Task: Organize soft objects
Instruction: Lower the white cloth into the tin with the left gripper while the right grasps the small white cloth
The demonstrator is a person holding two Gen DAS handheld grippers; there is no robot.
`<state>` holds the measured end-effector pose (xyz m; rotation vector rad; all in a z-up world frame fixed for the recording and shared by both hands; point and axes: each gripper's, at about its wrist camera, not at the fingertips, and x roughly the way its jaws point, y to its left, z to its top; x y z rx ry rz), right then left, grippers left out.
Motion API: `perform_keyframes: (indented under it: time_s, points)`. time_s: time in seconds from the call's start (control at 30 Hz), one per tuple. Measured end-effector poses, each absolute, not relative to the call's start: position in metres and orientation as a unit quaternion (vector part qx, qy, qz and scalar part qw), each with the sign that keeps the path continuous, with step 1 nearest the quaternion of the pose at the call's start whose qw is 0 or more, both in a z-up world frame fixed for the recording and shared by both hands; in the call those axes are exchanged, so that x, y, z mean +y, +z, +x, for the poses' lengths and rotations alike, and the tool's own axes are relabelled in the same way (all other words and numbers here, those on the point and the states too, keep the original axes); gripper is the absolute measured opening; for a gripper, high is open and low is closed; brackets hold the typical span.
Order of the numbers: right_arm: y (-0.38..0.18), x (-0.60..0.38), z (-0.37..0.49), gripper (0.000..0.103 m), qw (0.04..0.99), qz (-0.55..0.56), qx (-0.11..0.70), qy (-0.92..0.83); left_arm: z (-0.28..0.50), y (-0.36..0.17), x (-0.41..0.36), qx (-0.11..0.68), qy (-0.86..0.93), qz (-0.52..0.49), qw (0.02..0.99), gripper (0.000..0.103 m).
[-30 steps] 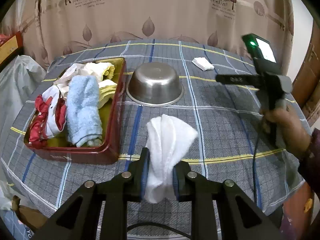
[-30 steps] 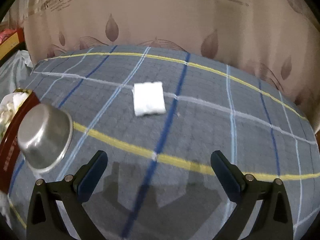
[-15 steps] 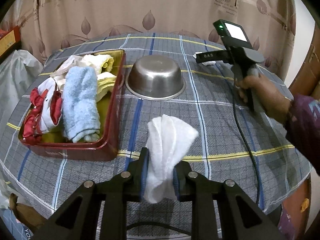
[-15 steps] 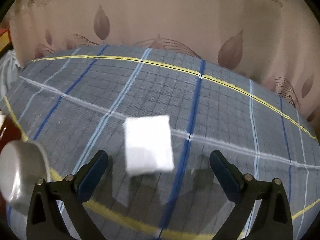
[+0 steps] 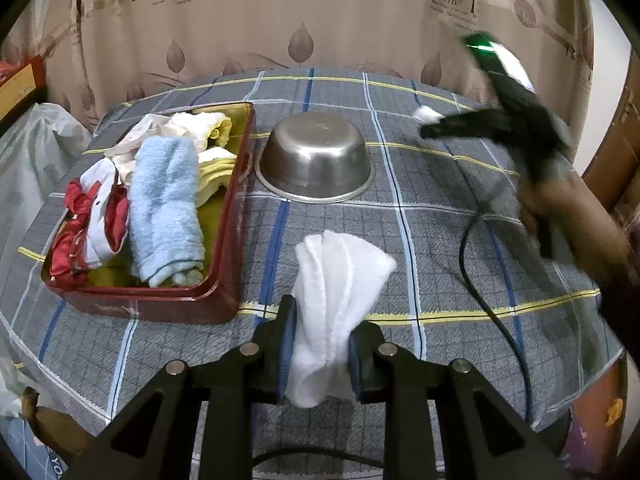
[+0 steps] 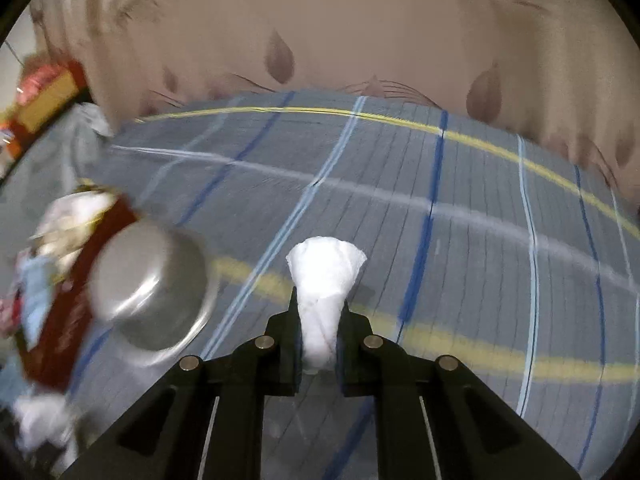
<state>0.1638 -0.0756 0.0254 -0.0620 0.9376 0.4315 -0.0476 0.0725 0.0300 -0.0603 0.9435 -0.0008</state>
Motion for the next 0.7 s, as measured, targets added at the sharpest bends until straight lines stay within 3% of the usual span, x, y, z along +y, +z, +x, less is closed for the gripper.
perform_keyframes:
  time_s: [0.27,0.7]
  points:
    - [0.023,-0.097,0.072,0.011,0.887,-0.032,0.422,0.186,-0.060,0.047,0.062,0.440,-0.002,-0.032,0.897,0.024]
    - [0.011,-0.101,0.052,0.011,0.897,-0.058,0.401,0.177,-0.048,0.094,0.116,0.431,0.020,-0.074,0.899,0.024]
